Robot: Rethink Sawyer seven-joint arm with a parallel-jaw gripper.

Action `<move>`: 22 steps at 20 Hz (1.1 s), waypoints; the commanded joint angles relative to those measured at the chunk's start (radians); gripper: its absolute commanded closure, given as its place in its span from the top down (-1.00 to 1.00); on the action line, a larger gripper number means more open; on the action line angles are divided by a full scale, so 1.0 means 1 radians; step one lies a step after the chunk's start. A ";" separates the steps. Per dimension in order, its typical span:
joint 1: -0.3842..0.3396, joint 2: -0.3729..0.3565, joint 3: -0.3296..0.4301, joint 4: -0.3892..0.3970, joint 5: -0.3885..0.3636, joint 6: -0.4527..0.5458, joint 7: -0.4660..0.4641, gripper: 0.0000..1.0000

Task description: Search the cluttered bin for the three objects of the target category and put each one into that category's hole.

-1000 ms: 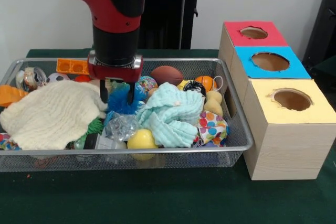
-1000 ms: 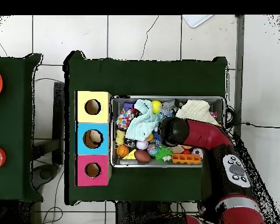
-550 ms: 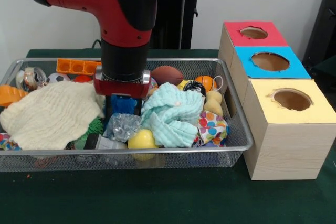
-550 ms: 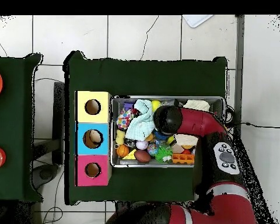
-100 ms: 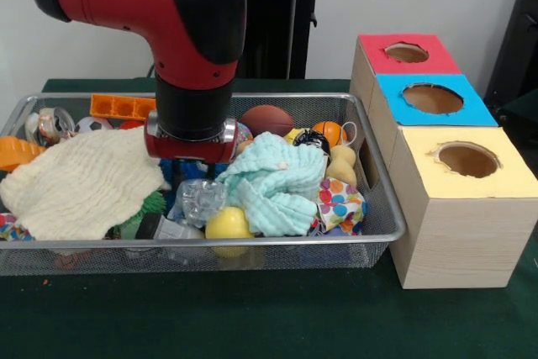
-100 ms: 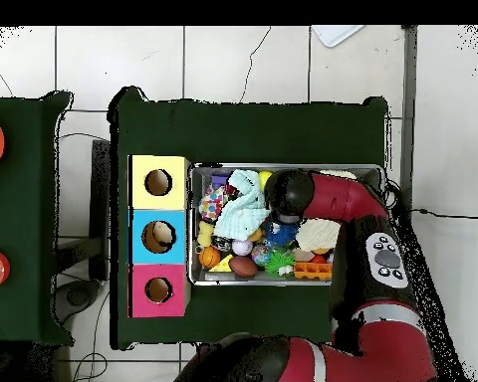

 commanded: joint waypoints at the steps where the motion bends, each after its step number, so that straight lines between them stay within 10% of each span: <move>1: -0.007 0.038 0.054 -0.076 0.002 0.056 0.030 -1.00; 22: 0.056 -0.061 0.027 -0.087 0.024 0.241 0.089 -1.00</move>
